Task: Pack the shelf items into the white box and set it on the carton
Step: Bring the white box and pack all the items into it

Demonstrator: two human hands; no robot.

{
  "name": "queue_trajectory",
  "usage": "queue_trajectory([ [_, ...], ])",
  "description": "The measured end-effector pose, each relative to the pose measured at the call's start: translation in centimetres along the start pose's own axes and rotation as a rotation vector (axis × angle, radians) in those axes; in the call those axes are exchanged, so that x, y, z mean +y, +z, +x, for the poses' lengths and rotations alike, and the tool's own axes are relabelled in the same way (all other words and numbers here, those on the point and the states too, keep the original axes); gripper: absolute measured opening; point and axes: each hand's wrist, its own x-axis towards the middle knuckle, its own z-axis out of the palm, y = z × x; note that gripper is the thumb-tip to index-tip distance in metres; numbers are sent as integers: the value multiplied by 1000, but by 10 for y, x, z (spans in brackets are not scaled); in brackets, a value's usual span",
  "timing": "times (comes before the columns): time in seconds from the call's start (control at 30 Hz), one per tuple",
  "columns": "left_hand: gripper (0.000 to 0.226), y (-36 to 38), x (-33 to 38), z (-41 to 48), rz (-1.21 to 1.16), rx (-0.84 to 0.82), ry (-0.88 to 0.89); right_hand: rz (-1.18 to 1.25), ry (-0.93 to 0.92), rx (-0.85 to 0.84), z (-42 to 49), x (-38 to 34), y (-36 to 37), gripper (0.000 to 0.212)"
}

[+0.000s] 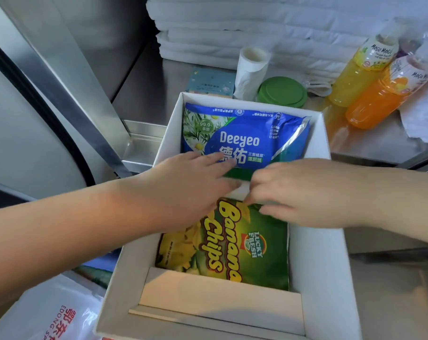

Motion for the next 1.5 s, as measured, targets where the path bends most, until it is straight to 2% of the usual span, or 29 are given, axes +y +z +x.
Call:
queue_trajectory([
  [0.1,64,-8,-16,8,156,278,-91,-130,145,466,-6,27,-6,37],
  [0.13,65,-11,-19,11,196,307,-119,-163,202,569,-6,35,-5,36],
  [0.2,68,-13,-24,19,226,291,-192,-183,275,660,-4,43,-1,41],
  [0.37,76,-15,-29,32,170,307,-260,-134,315,688,2,52,-4,47],
  [0.53,74,-17,-24,27,138,348,-264,-159,336,723,7,53,-2,37],
  [0.6,70,-18,-22,25,129,403,-287,-150,351,742,9,53,0,36],
  [0.73,71,-18,-24,29,51,394,-341,-72,389,757,15,52,0,36],
  [0.93,51,-19,-26,38,43,461,-356,-51,393,741,19,48,-2,29],
  [1.03,44,-21,-27,37,12,477,-334,-20,351,752,17,46,-1,24],
  [1.33,57,-33,-20,18,-101,417,-259,110,255,803,0,34,-4,10],
  [1.5,40,-39,-5,-5,-31,522,-160,221,236,791,-16,21,-5,12],
])
